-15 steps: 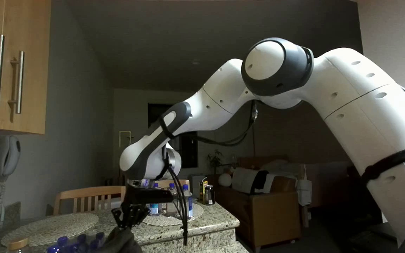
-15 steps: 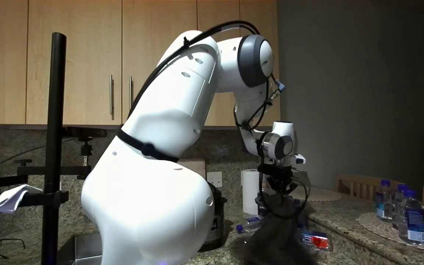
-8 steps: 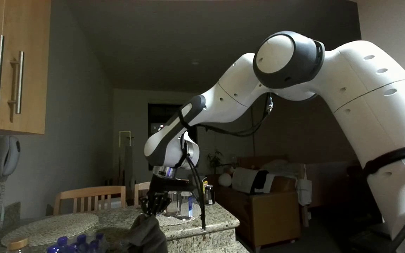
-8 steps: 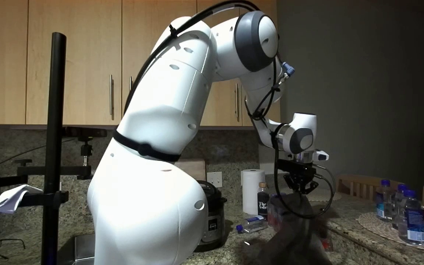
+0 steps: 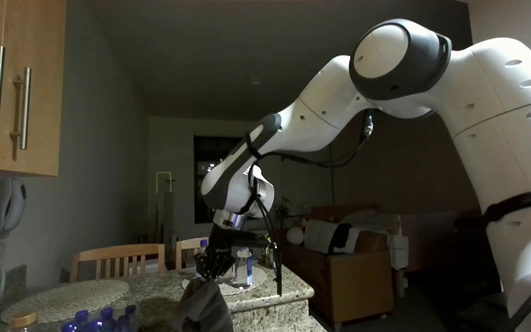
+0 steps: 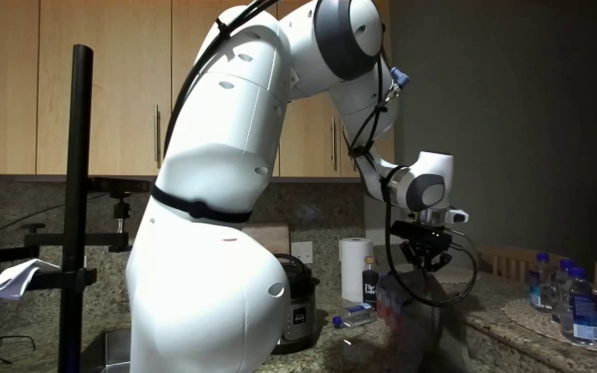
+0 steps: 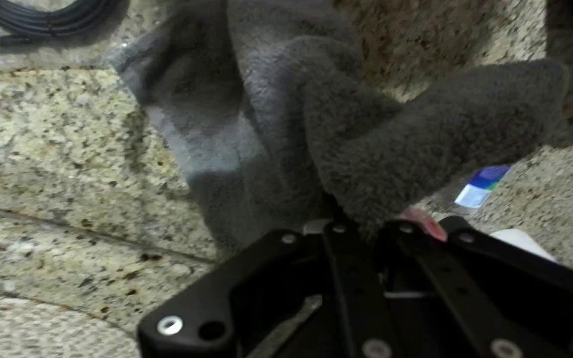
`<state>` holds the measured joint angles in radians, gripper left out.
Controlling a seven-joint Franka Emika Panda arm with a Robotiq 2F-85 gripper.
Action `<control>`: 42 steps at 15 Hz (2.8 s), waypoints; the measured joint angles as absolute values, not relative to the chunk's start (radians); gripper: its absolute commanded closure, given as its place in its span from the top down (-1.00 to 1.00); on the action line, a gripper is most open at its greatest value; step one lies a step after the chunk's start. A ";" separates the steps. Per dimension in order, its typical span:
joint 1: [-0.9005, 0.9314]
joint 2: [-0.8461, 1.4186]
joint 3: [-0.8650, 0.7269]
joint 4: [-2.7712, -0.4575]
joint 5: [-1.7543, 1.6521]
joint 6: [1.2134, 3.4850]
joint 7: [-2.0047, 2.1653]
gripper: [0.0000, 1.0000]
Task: Move the cloth
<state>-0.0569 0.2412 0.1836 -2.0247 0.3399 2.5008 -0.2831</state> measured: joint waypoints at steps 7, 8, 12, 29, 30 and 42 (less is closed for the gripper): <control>-0.045 0.222 0.210 -2.066 0.365 2.500 -0.312 -0.80; -0.042 0.223 0.206 -2.065 0.365 2.500 -0.312 -0.81; -0.049 0.223 0.169 -2.045 0.378 2.479 -0.312 -0.80; -0.197 0.333 -0.044 -1.901 0.300 2.098 -0.476 -0.83; -0.201 0.345 -0.050 -1.893 0.299 2.097 -0.476 -0.83; -0.264 0.400 -0.092 -1.851 0.203 2.095 -0.499 -0.83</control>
<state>-0.2642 0.3999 -0.0918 -1.8512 0.2032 2.0947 -0.4986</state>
